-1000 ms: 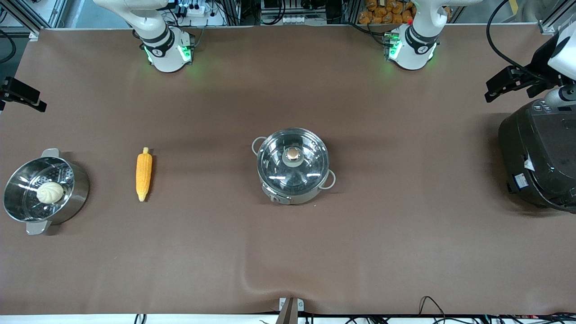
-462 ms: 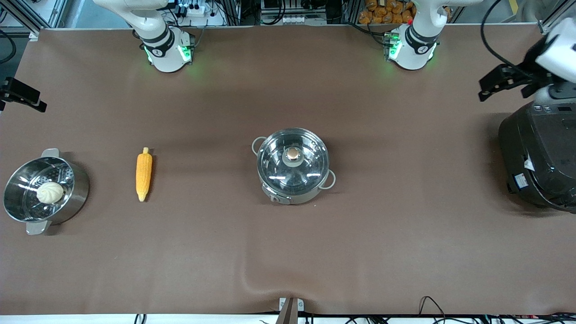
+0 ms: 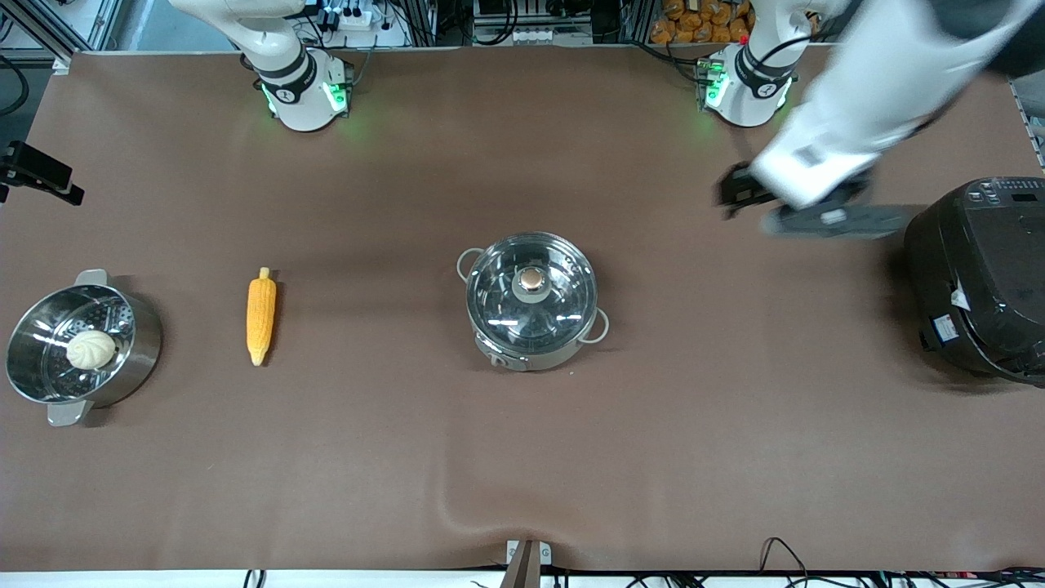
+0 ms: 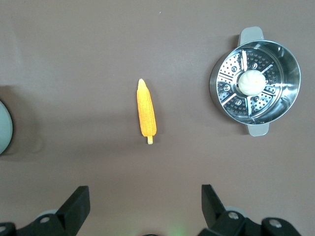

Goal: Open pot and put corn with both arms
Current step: 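Reach the left gripper to the glass lid knob and grasp it, then reach the right gripper to the yellow corn while the left gripper holds the lid, then lift the glass lid with the left gripper while the right gripper grasps the corn, then carry the corn over the pot while the left gripper lowers the lid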

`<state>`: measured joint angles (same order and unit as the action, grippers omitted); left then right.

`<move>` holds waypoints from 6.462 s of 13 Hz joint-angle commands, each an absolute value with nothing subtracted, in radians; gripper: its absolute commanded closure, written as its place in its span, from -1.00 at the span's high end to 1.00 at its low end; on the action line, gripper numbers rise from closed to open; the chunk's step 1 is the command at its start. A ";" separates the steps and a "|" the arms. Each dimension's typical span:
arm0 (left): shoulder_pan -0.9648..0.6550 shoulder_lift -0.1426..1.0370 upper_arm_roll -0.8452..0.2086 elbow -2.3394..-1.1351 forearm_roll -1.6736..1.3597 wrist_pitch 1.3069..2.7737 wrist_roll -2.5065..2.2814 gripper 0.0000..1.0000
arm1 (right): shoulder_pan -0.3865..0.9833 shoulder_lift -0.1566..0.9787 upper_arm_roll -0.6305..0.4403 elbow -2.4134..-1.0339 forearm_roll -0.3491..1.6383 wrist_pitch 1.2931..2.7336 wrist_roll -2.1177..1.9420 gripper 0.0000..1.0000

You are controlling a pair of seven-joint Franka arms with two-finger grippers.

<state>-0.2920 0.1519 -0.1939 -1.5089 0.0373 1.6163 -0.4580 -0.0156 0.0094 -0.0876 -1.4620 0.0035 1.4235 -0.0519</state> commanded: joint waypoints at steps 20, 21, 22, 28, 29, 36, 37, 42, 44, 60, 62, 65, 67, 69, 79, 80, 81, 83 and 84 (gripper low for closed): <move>-0.729 0.650 -0.083 -1.278 0.087 1.994 -0.954 1.00 | -0.025 0.041 -0.080 -1.543 0.006 1.495 -0.017 1.00; -0.729 0.653 -0.087 -1.278 0.112 1.994 -0.954 1.00 | -0.025 0.038 -0.080 -1.587 0.006 1.555 -0.015 1.00; -0.738 0.657 -0.089 -1.279 0.120 1.994 -0.953 1.00 | -0.020 0.040 -0.080 -1.612 0.006 1.586 -0.014 1.00; -0.746 0.673 -0.089 -1.285 0.169 1.993 -0.936 1.00 | -0.017 0.032 -0.078 -1.821 0.011 1.808 -0.008 1.00; -0.742 0.675 -0.089 -1.285 0.169 1.993 -0.918 1.00 | -0.015 0.037 -0.078 -1.822 0.018 1.809 -0.003 1.00; -0.739 0.683 -0.089 -1.287 0.155 1.993 -0.899 0.80 | -0.012 0.057 -0.078 -1.972 0.068 1.980 0.005 1.00; -0.739 0.683 -0.090 -1.289 0.155 1.993 -0.899 0.71 | -0.002 0.060 -0.078 -2.005 0.067 2.024 0.005 1.00; -0.742 0.684 -0.091 -1.289 0.124 1.991 -0.900 -0.09 | 0.008 0.197 -0.078 -2.105 0.057 2.210 -0.012 1.00; -0.741 0.681 -0.091 -1.289 0.111 1.985 -0.900 -0.78 | 0.005 0.247 -0.080 -2.112 0.055 2.284 -0.017 1.00; -0.412 0.336 -0.100 -1.310 -0.021 1.735 -0.602 -1.00 | 0.051 0.408 -0.078 -2.241 0.061 2.621 -0.114 0.91; -0.329 0.276 -0.100 -1.360 -0.025 1.660 -0.493 -1.00 | 0.048 0.408 -0.078 -2.241 0.061 2.622 -0.114 0.75; -0.204 0.213 -0.100 -1.460 -0.023 1.666 -0.451 -1.00 | 0.037 0.408 -0.078 -2.241 0.069 2.617 -0.100 0.50; -0.119 0.193 -0.097 -1.537 -0.021 1.728 -0.382 -1.00 | 0.038 0.408 -0.078 -2.241 0.069 2.614 -0.100 0.33; -0.011 0.172 -0.100 -1.670 -0.023 1.857 -0.235 -1.00 | 0.038 0.408 -0.078 -2.240 0.069 2.609 -0.098 -0.23; -0.014 0.281 -0.097 -2.037 -0.008 2.318 -0.182 -1.00 | 0.246 0.328 -0.069 -1.832 0.161 2.106 0.273 -0.74; -0.026 0.282 -0.100 -2.060 -0.008 2.338 -0.184 -1.00 | 0.294 0.342 -0.069 -1.781 0.179 2.106 0.314 -0.74; -0.040 0.282 -0.097 -2.100 -0.008 2.377 -0.186 -1.00 | 0.340 0.350 -0.069 -1.729 0.183 2.108 0.371 -0.74; -0.060 0.284 -0.097 -2.202 -0.008 2.527 -0.189 -1.00 | 0.443 0.380 -0.067 -1.610 0.202 2.105 0.519 -0.74; -0.063 0.291 -0.100 -2.223 -0.008 2.557 -0.190 -1.00 | 0.515 0.399 -0.067 -1.565 0.219 2.112 0.632 -0.71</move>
